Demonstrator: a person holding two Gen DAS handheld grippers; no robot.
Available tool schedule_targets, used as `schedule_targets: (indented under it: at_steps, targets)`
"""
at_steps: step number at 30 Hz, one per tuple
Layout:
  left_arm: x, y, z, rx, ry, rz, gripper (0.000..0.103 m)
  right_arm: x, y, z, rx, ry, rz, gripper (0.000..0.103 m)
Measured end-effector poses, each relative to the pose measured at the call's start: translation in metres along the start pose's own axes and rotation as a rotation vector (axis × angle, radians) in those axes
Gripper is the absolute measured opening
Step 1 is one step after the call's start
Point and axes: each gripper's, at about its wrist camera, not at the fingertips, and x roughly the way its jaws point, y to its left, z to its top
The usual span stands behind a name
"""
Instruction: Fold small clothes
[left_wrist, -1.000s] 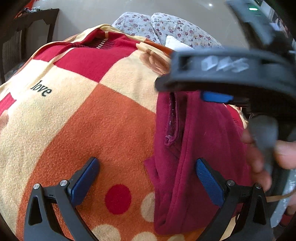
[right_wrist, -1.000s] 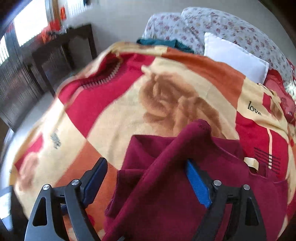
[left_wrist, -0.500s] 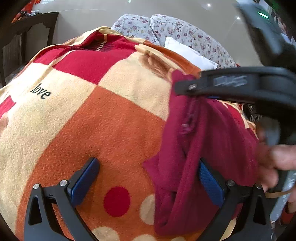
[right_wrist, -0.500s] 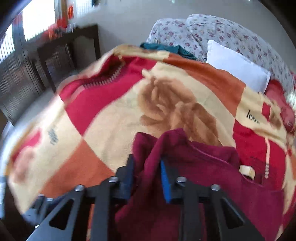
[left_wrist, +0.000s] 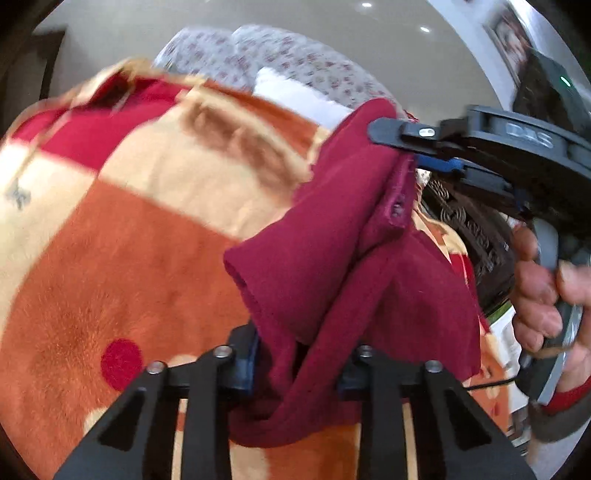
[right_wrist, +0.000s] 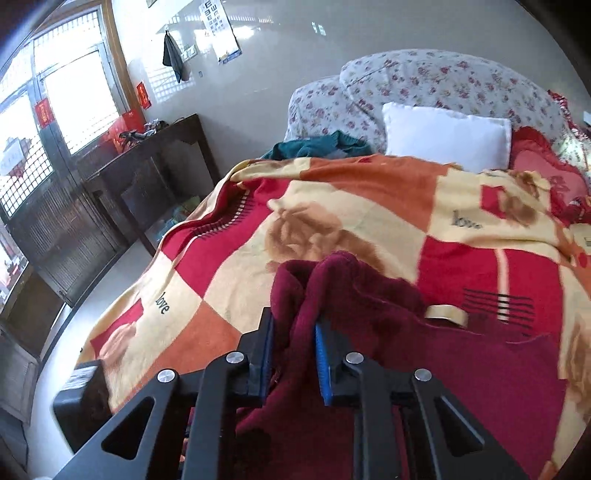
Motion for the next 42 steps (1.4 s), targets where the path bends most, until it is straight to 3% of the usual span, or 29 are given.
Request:
schedule_targets:
  at_steps: [8, 14, 18, 21, 24, 25, 28, 29, 32, 35, 42]
  targets:
    - [-0.009, -0.117, 0.009, 0.19, -0.026, -0.029, 0.026, -0.072, -0.072, -0.009, 0.066, -0.08, -0.073, 0.016]
    - [0.034, -0.197, -0.014, 0.344, 0.025, -0.024, 0.026, -0.102, -0.147, -0.042, 0.182, -0.094, -0.133, 0.015]
    - [0.072, -0.226, -0.04, 0.386, 0.099, -0.011, 0.027, -0.09, -0.197, -0.079, 0.301, -0.04, -0.162, 0.015]
    - [0.082, -0.232, -0.051, 0.42, 0.114, -0.009, 0.043, -0.084, -0.223, -0.099, 0.418, -0.044, -0.107, 0.02]
    - [0.064, -0.233, -0.051, 0.444, 0.132, -0.07, 0.064, -0.102, -0.236, -0.11, 0.522, -0.112, -0.056, 0.031]
    - [0.054, -0.231, -0.05, 0.448, 0.139, -0.096, 0.072, -0.11, -0.235, -0.114, 0.538, -0.129, -0.041, 0.04]
    - [0.018, -0.219, -0.047, 0.457, 0.08, -0.085, 0.077, -0.129, -0.224, -0.122, 0.537, -0.161, -0.016, 0.072]
    - [0.008, -0.213, -0.045, 0.459, 0.054, -0.063, 0.077, -0.131, -0.217, -0.125, 0.525, -0.16, -0.006, 0.075]
    - [-0.008, -0.187, -0.035, 0.433, -0.013, 0.017, 0.08, -0.125, -0.201, -0.131, 0.509, -0.114, 0.031, 0.075]
    - [-0.002, -0.164, -0.037, 0.402, 0.002, 0.104, 0.08, -0.115, -0.186, -0.136, 0.501, -0.075, 0.058, 0.075]
    - [0.035, -0.149, -0.047, 0.384, 0.079, 0.12, 0.08, -0.088, -0.172, -0.141, 0.554, -0.039, 0.044, 0.082]
